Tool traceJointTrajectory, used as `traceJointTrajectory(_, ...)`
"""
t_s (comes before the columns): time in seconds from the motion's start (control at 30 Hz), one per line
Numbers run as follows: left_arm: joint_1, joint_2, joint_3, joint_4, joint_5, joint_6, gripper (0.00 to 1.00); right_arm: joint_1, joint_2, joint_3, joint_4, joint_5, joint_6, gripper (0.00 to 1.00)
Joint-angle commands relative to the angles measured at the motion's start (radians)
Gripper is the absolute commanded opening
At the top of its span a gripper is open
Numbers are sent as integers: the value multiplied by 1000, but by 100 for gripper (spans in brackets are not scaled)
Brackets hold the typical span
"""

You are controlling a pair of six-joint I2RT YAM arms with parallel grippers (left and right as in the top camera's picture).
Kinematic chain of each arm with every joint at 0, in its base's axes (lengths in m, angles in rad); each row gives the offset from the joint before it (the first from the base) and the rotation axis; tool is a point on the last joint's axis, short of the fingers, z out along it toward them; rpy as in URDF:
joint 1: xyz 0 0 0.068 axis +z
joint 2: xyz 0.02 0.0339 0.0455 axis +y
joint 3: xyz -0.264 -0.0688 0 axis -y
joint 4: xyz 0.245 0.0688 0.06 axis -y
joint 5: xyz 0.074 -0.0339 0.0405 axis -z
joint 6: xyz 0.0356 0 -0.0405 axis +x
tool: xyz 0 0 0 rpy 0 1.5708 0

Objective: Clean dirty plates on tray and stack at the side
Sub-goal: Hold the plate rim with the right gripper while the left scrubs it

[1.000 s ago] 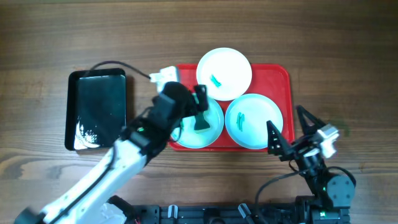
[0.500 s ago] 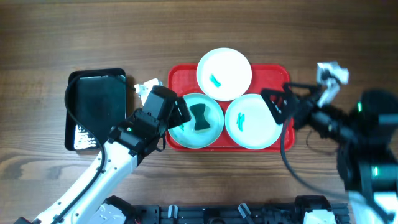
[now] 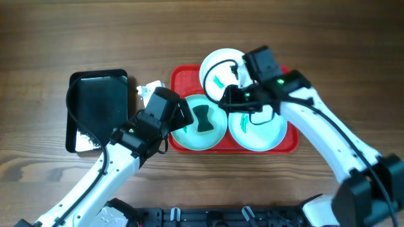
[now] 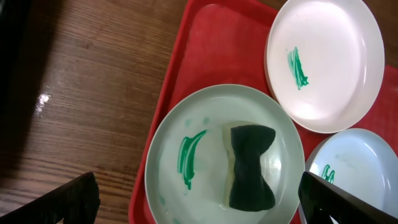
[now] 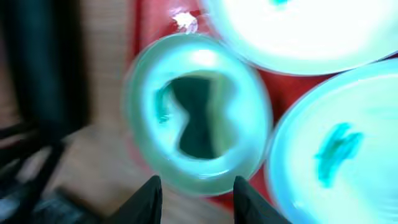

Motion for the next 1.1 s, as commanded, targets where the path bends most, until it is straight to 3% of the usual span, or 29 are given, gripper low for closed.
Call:
traceJointTrajectory(0.0,4,2,-2,3,0,4,100,40,117,52,31,221,-1,47)
traceJointTrajectory(0.1,4,2,-2,3,1,4,100,66,231,52,86,271,-3,50)
traceJointTrajectory(0.13,4,2,-2,2,5,4,100,69,257,52,94,271,-3,45)
traceJointTrajectory(0.17,4,2,-2,-1,8,4,100,70,301,52,109,271,-3,33)
traceJointTrajectory(0.37,4,2,-2,0,12,4,100,70,380,52,151,268,-82,28)
traceJointTrajectory(0.5,4,2,-2,0,29,4,100,70,381,39,147,267,-102,14)
traceJointTrajectory(0.57,4,7,-2,8,129,4,78,70,381,23,148,267,-77,4)
traceJointTrajectory(0.6,4,14,-3,16,156,4,68,70,381,19,150,267,-77,4)
traceJointTrajectory(0.63,4,31,-3,24,167,3,65,70,381,12,157,260,-77,5)
traceJointTrajectory(0.7,4,82,-3,45,199,1,66,70,381,11,169,216,-77,11)
traceJointTrajectory(0.73,4,126,-3,74,249,5,68,70,381,11,170,185,-77,4)
traceJointTrajectory(0.9,6,228,-3,232,285,74,62,70,381,11,158,136,-158,4)
traceJointTrajectory(1.07,7,304,-3,261,285,90,59,70,381,11,159,106,-205,5)
